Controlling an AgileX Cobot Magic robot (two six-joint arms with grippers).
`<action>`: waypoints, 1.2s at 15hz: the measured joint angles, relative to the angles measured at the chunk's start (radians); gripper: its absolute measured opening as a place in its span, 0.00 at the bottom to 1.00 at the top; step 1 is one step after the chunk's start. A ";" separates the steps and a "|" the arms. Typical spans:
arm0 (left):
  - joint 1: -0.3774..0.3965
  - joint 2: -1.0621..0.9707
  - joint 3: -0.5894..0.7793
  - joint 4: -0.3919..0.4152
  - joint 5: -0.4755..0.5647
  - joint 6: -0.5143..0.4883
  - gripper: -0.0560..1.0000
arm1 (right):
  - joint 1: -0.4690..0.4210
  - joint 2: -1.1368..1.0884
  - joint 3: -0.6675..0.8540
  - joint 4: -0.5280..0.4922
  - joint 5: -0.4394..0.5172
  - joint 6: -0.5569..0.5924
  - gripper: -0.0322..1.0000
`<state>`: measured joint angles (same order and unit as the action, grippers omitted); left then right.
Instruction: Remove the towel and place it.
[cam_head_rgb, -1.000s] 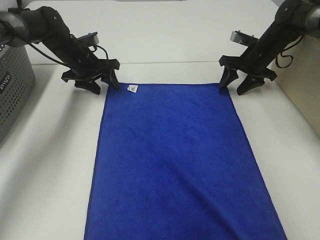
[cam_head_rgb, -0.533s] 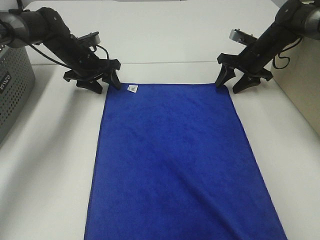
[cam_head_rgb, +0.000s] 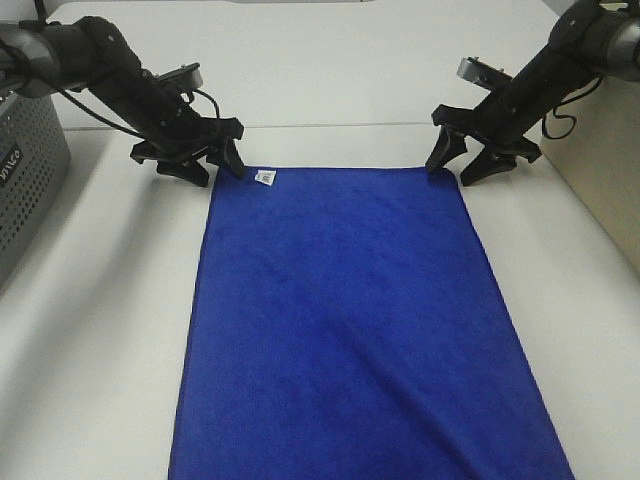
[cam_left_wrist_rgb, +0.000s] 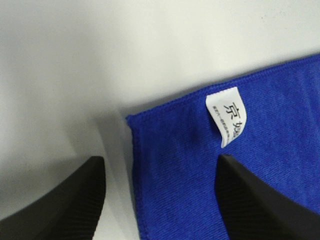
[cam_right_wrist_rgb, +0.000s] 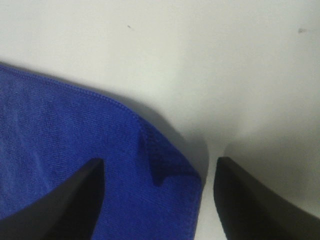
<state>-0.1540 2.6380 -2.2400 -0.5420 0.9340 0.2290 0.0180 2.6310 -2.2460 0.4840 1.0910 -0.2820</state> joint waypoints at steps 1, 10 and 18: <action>0.000 0.001 0.000 -0.020 0.000 0.005 0.62 | 0.008 0.001 -0.001 0.001 -0.008 -0.004 0.65; -0.038 0.019 0.001 -0.055 -0.028 0.009 0.19 | 0.084 0.009 -0.001 -0.045 -0.085 -0.038 0.41; -0.038 0.018 0.000 -0.029 -0.043 0.047 0.06 | 0.084 0.011 -0.001 -0.074 -0.089 -0.076 0.05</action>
<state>-0.1920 2.6560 -2.2400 -0.5710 0.8910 0.2760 0.1020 2.6420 -2.2470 0.4100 1.0020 -0.3580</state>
